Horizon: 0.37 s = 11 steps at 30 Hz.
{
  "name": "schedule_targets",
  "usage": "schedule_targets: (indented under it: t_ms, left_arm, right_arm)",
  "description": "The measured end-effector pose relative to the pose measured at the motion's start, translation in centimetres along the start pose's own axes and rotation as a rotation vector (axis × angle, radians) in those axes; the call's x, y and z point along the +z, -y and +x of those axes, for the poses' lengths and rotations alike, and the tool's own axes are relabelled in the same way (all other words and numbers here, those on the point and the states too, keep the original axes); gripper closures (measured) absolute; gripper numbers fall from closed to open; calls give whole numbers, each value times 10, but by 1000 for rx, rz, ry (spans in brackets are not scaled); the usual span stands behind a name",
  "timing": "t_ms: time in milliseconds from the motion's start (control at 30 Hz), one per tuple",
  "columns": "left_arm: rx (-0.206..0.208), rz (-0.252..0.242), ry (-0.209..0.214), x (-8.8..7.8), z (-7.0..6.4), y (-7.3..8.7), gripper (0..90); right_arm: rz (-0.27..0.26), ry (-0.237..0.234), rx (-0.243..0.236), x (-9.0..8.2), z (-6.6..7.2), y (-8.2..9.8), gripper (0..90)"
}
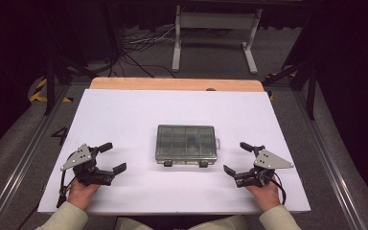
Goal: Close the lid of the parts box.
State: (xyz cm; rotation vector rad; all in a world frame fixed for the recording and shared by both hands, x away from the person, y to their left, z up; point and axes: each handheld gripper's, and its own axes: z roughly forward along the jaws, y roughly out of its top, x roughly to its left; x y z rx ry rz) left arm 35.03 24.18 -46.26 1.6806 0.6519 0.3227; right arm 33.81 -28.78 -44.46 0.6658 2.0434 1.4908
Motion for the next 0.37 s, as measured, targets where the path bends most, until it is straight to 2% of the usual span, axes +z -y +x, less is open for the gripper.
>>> schedule_targets:
  t_ms: [67, 367]
  left_arm:
    - [18, 4, -8, -1, 0, -1, 18]
    - [29, 3, -31, -3, 0, -1, 20]
  right_arm:
    - [7, -4, 5, 1, 1, 1, 0]
    - [-8, -2, 1, 1, 1, 0, 0]
